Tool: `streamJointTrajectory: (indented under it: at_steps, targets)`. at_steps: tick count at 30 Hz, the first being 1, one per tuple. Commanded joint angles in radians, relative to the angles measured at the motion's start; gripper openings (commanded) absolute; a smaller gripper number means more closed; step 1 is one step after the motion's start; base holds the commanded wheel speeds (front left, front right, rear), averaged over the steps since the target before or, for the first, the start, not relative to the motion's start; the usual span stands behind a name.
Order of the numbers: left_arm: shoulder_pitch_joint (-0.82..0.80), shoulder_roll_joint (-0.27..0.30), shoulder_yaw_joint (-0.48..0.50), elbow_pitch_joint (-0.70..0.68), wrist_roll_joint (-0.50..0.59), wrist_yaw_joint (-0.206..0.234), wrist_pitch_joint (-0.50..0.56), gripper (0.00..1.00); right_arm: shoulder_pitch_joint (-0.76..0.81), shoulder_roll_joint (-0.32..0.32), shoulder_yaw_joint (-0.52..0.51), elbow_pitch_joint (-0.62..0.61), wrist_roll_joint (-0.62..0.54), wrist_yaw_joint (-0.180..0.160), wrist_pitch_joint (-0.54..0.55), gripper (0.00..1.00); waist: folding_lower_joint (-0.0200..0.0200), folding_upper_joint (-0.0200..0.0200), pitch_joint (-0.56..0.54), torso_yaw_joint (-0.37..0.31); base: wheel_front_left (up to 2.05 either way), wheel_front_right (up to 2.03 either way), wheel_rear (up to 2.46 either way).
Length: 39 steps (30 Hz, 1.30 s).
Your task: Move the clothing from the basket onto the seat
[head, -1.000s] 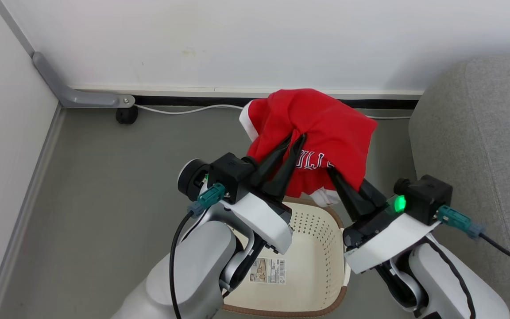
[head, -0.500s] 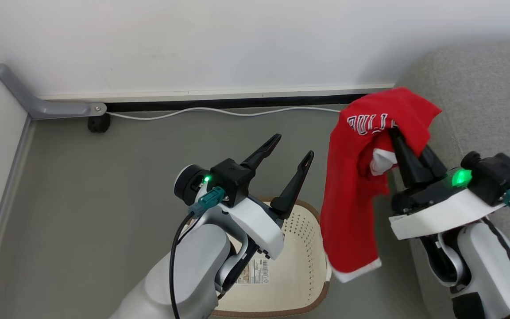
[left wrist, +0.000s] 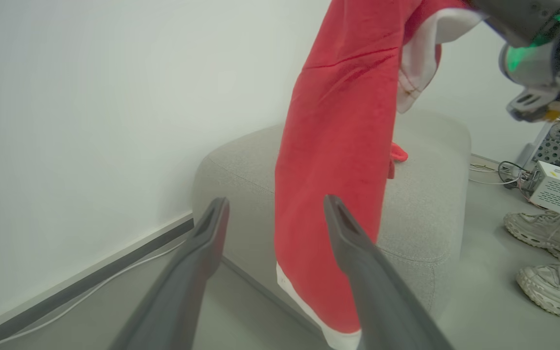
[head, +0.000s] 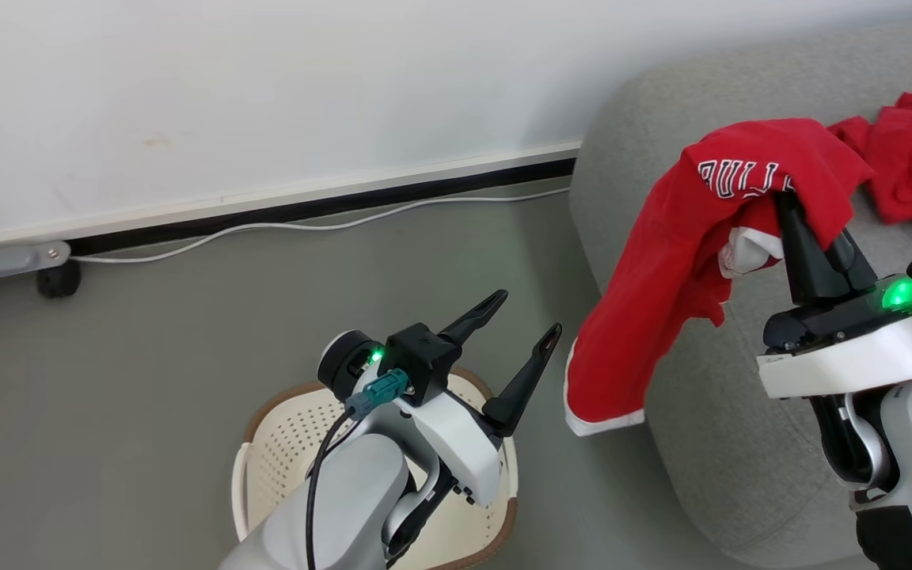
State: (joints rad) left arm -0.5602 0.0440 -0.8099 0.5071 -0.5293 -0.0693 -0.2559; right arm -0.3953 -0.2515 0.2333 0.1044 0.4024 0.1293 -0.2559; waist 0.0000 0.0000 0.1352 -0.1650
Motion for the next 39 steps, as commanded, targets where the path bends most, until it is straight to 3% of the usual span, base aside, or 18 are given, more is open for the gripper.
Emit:
streamJointTrajectory:
  at_steps: [1, 20, 33, 39]
  targets:
    - [-0.007, 0.006, 0.024, -0.018, 0.014, -0.005, -0.006, 1.00, -0.003, -0.012, 0.000, -0.036, -0.010, 0.001, -0.006, 0.00, 0.0000, 0.0000, 0.001, -0.069, 0.00, 0.00, 0.00]
    - [-0.003, 0.006, 0.054, -0.025, 0.068, -0.026, -0.006, 1.00, 0.009, -0.025, -0.086, -0.073, -0.022, 0.001, -0.006, 0.00, 0.0000, 0.0000, -0.005, -0.356, 0.00, 0.00, 0.00]
    - [-0.048, 0.006, -0.017, -0.034, 0.048, -0.052, -0.006, 1.00, 0.143, -0.022, -0.280, -0.163, -0.053, 0.001, -0.006, 0.00, 0.0000, 0.0000, 0.039, -0.384, 0.00, 0.00, 0.00]
    - [-0.075, 0.006, -0.019, -0.025, 0.065, -0.054, -0.006, 1.00, 0.104, -0.037, -0.373, -0.151, -0.092, 0.001, -0.006, 0.00, 0.0000, 0.0000, 0.113, -0.385, 0.00, 0.00, 0.00]
